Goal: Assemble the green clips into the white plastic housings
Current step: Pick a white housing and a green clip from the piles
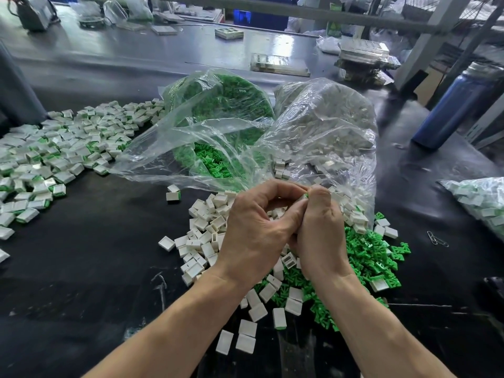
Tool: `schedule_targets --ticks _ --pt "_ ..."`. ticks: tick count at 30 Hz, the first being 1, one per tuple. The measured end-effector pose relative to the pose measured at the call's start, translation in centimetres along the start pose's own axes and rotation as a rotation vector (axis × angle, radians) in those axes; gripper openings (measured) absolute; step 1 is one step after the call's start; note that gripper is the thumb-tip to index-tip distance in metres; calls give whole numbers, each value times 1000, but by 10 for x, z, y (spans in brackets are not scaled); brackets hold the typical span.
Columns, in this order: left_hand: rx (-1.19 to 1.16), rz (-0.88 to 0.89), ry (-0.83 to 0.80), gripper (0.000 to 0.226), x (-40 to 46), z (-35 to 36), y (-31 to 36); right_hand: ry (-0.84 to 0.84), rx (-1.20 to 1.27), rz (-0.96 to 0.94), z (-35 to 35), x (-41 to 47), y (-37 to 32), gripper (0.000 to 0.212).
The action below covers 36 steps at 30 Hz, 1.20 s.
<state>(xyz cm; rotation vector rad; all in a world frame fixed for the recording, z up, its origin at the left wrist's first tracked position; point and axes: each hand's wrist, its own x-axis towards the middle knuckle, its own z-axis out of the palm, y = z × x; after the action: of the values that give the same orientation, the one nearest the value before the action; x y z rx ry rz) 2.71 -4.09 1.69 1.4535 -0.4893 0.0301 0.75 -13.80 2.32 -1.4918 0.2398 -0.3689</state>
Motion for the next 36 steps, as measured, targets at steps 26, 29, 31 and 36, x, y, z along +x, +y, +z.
schedule_targets --ticks 26,29,31,36 --pt "790 -214 287 11 23 -95 -5 56 -459 -269 -41 17 -1 29" --pt "936 -307 376 6 27 -118 -6 77 -517 -252 -48 22 0 30" --pt "987 -359 408 4 30 -126 -6 71 -557 -227 -54 25 2 32" --pt "1131 -404 431 6 33 -129 -9 50 -651 -180 -61 28 2 37"
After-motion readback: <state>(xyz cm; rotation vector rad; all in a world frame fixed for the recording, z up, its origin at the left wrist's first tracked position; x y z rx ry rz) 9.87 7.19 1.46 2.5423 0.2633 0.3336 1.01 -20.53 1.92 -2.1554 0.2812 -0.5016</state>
